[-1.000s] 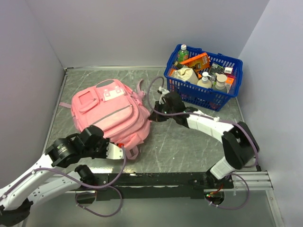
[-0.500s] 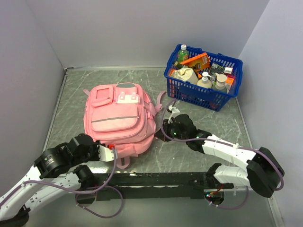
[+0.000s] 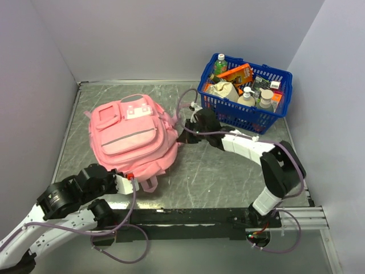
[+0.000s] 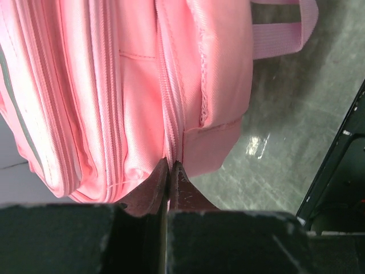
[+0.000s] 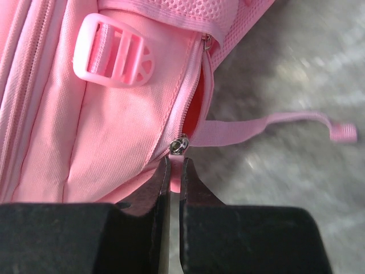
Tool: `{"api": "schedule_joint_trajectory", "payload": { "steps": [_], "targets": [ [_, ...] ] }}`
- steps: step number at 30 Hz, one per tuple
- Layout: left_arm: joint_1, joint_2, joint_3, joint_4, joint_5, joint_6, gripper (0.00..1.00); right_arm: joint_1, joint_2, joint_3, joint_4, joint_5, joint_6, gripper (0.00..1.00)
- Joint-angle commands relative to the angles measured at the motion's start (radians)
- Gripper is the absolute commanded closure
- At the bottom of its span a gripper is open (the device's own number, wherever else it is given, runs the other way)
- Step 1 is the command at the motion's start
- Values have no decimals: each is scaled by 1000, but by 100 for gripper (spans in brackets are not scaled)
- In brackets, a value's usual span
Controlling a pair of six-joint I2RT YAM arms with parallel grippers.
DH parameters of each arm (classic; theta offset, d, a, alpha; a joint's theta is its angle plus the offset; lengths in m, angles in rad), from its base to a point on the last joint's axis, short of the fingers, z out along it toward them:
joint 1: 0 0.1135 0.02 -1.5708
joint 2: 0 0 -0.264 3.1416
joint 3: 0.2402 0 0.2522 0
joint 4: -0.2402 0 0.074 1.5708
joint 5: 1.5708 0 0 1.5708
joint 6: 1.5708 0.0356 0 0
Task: Pack the student bag
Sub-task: Zip the student bag at the center of the board, then reset both arms
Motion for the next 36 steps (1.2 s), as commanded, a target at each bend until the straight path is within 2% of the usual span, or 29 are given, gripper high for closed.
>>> {"api": "schedule_joint_trajectory", "payload": {
  "steps": [1, 4, 5, 7, 9, 10, 11, 12, 14, 15, 16, 17, 18, 19, 21, 22, 23, 26, 30, 33, 36],
  "targets": [
    [2, -81, 75, -250, -146, 21, 99, -111, 64, 85, -26, 244, -95, 96],
    [-13, -104, 52, -250, -158, 60, 99, -147, 44, 81, -3, 243, -69, 92],
    [-18, -107, 36, -247, -161, 68, 99, -163, 25, 76, 0, 266, -66, 88],
    [-36, -92, 32, -236, -149, 57, 99, -174, 14, 73, -16, 287, -57, 87],
    [-39, -45, 28, -143, -141, 33, 99, -183, 11, 78, -56, 309, -63, 87],
    [-39, -25, 20, -94, -147, 36, 95, -183, 8, 81, -78, 329, -61, 86],
    [-41, 27, 23, 20, -146, 36, 69, -186, 6, 79, -88, 353, -61, 86],
    [-39, 58, 31, 73, -141, 36, 52, -194, 4, 75, -114, 360, -55, 86],
    [-39, 164, 71, 218, -114, 7, 42, -209, -8, 73, -134, 340, -46, 78],
    [-39, 195, 81, 269, -110, -2, 34, -214, -18, 58, -139, 340, -41, 70],
    [-39, 242, 101, 312, -112, -25, 17, -214, -47, 49, -142, 338, -40, 50],
    [-39, 265, 112, 348, -109, -41, 4, -216, -67, 37, -141, 334, -35, 42],
    [-38, 290, 129, 376, -98, -50, 4, -216, -86, 8, -139, 320, -34, 36],
    [-39, 355, 181, 374, -86, -85, 4, -216, -127, -6, -136, 315, -32, 23],
    [-35, 431, 253, 361, -55, -146, 4, -208, -184, -41, -138, 285, -29, 15],
    [-33, 513, 338, 351, -46, -212, 4, -202, -204, -54, -138, 275, -26, 6],
    [-32, 555, 386, 332, -19, -237, 4, -191, -222, -66, -141, 275, -26, 2],
    [-1, 690, 561, 298, -2, -318, 4, -145, -288, -100, -176, 277, -35, 0],
    [143, 784, 744, 285, 156, -439, 4, -98, -393, -112, -236, 275, -44, 0],
    [197, 837, 813, 285, 152, -540, 3, -76, -439, -98, -318, 258, -60, 0],
    [256, 857, 832, 294, 169, -602, 4, -78, -511, -132, -314, 254, -70, 0]
  ]
}}
